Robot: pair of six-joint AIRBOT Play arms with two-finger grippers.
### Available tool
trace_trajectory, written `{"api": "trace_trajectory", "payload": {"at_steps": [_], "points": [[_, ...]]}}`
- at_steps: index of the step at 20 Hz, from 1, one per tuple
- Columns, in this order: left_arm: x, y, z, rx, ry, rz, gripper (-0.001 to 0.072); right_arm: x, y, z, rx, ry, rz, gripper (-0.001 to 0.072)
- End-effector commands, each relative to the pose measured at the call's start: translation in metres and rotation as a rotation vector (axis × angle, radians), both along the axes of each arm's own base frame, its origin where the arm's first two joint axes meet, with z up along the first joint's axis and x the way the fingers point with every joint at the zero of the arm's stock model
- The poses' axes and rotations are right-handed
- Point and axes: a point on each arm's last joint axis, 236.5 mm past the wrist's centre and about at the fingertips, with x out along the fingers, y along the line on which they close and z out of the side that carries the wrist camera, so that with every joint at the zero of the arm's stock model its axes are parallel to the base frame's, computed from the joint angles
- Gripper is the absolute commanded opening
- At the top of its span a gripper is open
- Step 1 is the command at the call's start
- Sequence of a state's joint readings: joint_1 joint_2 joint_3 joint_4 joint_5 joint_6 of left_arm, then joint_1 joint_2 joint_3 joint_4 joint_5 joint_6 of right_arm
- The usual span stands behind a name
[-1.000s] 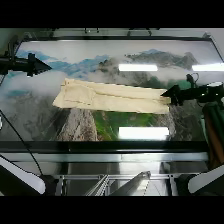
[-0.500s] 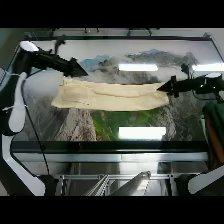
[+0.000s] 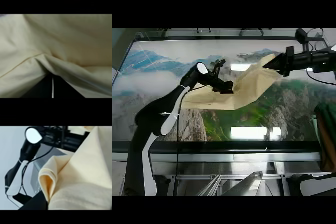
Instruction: Fold the shirts.
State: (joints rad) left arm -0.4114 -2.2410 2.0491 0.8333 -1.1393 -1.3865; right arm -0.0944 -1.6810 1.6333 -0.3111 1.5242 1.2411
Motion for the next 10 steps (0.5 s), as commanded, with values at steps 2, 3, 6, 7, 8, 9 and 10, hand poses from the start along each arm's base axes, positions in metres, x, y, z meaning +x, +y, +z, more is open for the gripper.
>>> {"api": "trace_trajectory", "payload": {"at_steps": [2,3,6,7,8,9,10], "points": [[-0.003,-0.010,0.015,-0.117,0.104,0.057,0.0003,0.003,0.071,0.012,0.013,-0.049,-0.005,0.0020],[0.001,0.001,0.044,-0.189,0.115,0.051,0.0002,0.007,0.086,0.011,0.012,-0.070,-0.019,0.0020],[0.020,0.076,0.169,-0.403,0.037,0.055,0.0003,0.018,0.135,-0.005,-0.002,-0.123,-0.056,0.0020],[0.027,0.112,0.206,-0.432,-0.017,0.091,0.0003,0.022,0.153,-0.015,-0.013,-0.147,-0.071,0.0020],[0.033,0.151,0.238,-0.432,-0.086,0.137,0.0003,0.026,0.173,-0.027,-0.024,-0.163,-0.090,0.0020],[0.036,0.186,0.265,-0.430,-0.149,0.187,0.0003,0.031,0.195,-0.041,-0.033,-0.182,-0.120,0.0021],[0.037,0.220,0.288,-0.425,-0.205,0.237,0.0003,0.036,0.218,-0.053,-0.038,-0.226,-0.151,0.0021]]}}
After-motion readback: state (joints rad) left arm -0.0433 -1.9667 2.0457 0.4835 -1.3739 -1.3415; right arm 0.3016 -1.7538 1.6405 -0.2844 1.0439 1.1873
